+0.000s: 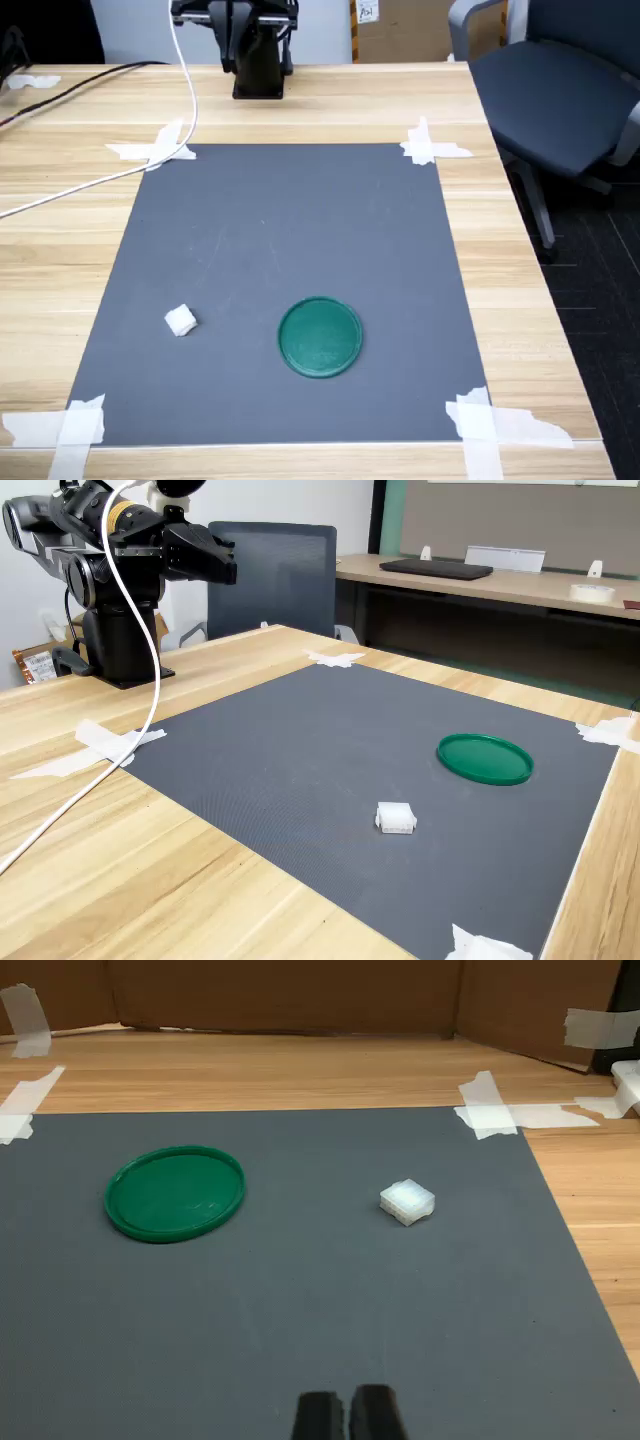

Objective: Grasp a white terminal and put it in the green lid.

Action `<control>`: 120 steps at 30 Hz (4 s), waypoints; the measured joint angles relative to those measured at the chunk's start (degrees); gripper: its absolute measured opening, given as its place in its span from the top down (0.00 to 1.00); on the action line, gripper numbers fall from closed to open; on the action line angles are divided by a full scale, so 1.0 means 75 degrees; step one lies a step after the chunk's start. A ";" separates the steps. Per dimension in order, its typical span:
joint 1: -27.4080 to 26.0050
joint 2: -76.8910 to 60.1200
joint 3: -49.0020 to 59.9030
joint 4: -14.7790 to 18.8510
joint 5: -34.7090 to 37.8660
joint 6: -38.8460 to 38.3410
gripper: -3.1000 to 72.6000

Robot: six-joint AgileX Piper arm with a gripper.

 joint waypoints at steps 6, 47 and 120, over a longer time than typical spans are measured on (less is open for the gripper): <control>0.0000 0.0000 0.0000 0.0000 0.0000 0.0000 1.00; 0.0000 0.1662 -0.0580 0.0000 -0.0017 0.0000 1.00; 0.0000 1.1848 -0.8636 -0.5412 0.4531 0.1648 0.51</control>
